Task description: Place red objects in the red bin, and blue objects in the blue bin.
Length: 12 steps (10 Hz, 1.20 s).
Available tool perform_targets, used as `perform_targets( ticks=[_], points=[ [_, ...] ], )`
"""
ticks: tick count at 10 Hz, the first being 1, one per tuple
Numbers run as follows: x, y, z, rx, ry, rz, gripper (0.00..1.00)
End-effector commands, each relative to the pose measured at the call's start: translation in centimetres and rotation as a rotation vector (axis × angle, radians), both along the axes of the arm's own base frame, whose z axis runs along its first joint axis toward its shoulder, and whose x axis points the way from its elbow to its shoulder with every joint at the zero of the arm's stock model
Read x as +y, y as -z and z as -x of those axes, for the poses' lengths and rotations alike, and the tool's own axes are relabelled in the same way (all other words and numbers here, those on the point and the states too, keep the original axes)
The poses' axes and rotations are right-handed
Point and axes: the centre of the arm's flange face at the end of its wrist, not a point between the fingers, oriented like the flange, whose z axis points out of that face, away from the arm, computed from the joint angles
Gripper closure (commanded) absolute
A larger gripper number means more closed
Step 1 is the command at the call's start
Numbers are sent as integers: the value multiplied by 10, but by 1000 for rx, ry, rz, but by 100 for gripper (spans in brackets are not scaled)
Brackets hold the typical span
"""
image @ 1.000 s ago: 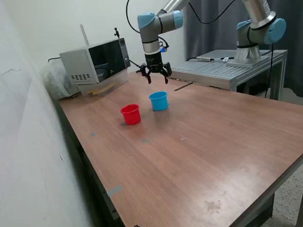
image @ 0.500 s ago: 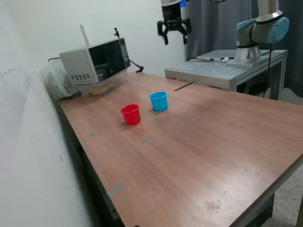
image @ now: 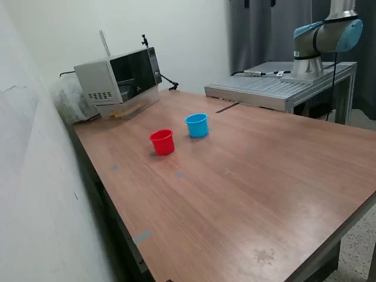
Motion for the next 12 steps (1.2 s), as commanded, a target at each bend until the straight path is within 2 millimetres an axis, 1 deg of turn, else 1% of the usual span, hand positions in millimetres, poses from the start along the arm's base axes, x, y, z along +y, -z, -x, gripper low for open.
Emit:
perform_targets(
  ticks=[1, 2, 3, 6, 8, 9, 12],
  points=[
    [-9, 20, -60, -191, 38, -16, 0],
    [-8, 30, -78, -327, 39, -26, 0],
    [-9, 34, -83, -362, 38, -29, 0],
    [-8, 31, -84, -358, 38, -28, 0],
    [-7, 33, -85, -365, 33, -30, 0],
    [-2, 33, -82, -365, 49, -27, 0],
    [-3, 34, -83, -368, 45, -28, 0]
  ],
)
